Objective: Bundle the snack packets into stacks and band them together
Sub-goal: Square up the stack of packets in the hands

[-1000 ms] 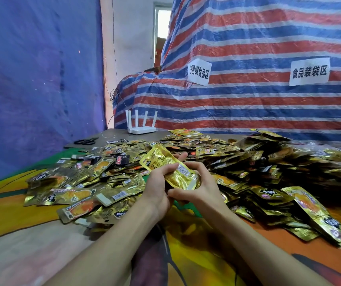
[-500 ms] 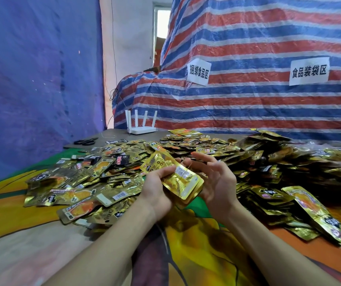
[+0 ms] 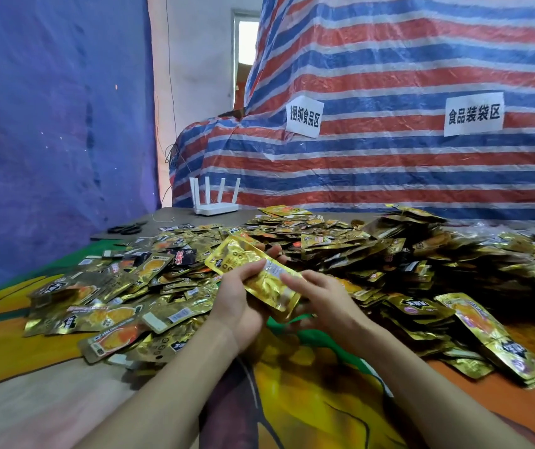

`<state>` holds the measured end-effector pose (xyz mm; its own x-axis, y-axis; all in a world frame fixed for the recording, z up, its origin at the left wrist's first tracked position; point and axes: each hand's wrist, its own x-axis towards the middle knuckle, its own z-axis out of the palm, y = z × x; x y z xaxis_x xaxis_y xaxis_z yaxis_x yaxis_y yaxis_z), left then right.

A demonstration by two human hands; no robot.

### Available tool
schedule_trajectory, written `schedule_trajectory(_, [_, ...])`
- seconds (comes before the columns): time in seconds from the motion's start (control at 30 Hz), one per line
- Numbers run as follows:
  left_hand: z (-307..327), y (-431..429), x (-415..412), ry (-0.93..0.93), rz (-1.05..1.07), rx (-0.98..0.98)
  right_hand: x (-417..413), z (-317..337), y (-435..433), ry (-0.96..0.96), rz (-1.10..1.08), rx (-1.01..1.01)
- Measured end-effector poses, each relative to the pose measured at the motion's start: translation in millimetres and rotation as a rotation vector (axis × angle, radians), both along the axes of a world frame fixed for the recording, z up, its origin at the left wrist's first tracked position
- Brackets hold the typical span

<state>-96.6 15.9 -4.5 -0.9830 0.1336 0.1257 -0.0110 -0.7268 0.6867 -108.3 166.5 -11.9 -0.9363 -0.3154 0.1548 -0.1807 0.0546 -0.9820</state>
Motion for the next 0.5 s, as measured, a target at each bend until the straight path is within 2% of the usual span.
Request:
schedule_trajectory(0.13, [-1, 1, 1, 0.021, 0.110, -0.273, -2, -6, -11, -0.072, 0.006, -0.075])
schedule_trajectory(0.23, [-2, 8, 4, -0.002, 0.152, -0.357, -1, -2, -1, -0.043, -0.067, -0.154])
schedule_trajectory(0.4, [-9, 22, 7, -0.043, 0.142, -0.555, 0, 35, 25, 0.395, -0.411, -0.047])
schedule_trajectory(0.5, [-10, 21, 4, -0.048, 0.130, -0.579, -15, 68, 46, 0.601, -0.541, 0.150])
